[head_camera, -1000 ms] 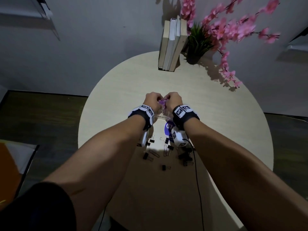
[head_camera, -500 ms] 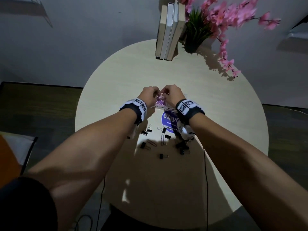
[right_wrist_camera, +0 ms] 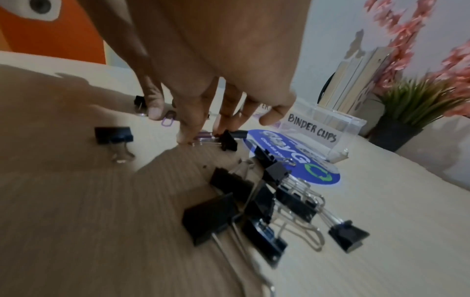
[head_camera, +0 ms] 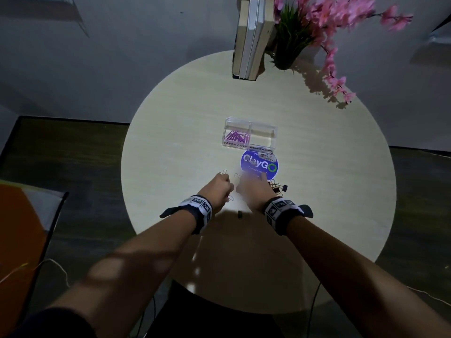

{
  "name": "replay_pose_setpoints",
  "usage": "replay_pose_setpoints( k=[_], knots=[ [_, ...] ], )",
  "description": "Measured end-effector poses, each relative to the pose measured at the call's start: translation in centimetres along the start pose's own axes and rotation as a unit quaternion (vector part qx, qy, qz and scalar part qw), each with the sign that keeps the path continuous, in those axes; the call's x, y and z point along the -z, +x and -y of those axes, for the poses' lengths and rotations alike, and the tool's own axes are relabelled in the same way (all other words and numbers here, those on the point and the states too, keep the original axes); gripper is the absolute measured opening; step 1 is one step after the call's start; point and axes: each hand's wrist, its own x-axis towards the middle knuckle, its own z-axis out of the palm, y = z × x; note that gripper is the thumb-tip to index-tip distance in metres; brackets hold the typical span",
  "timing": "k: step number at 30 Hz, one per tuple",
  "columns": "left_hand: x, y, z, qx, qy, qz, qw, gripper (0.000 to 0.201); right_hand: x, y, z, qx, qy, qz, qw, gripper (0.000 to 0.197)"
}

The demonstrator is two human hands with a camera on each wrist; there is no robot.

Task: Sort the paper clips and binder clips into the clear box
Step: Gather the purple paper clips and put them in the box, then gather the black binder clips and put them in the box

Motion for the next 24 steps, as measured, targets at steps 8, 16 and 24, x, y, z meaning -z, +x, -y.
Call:
replay_pose_setpoints(
  k=[8, 16, 24],
  knots=[
    [-2.1, -0.5, -0.2, -0.032, 0.091, -0.034, 0.995, 0.014, -1.2, -0.4, 0.6, 0.022, -0.068, -0.039, 0.997, 0.012],
    [-2.1, -0.2, 0.0, 0.001, 0.037, -0.027, 0.999, 0.011, -1.7, -0.7, 0.3, 0.042, -0.109, -0.089, 0.989, 0.030],
    [0.8, 1.3, 0.7, 0.040, -0.168, -0.115, 0.978, 0.023, -1.8, -0.6, -0.5, 0.052, -0.122, -0.055, 0.990, 0.019]
  ],
)
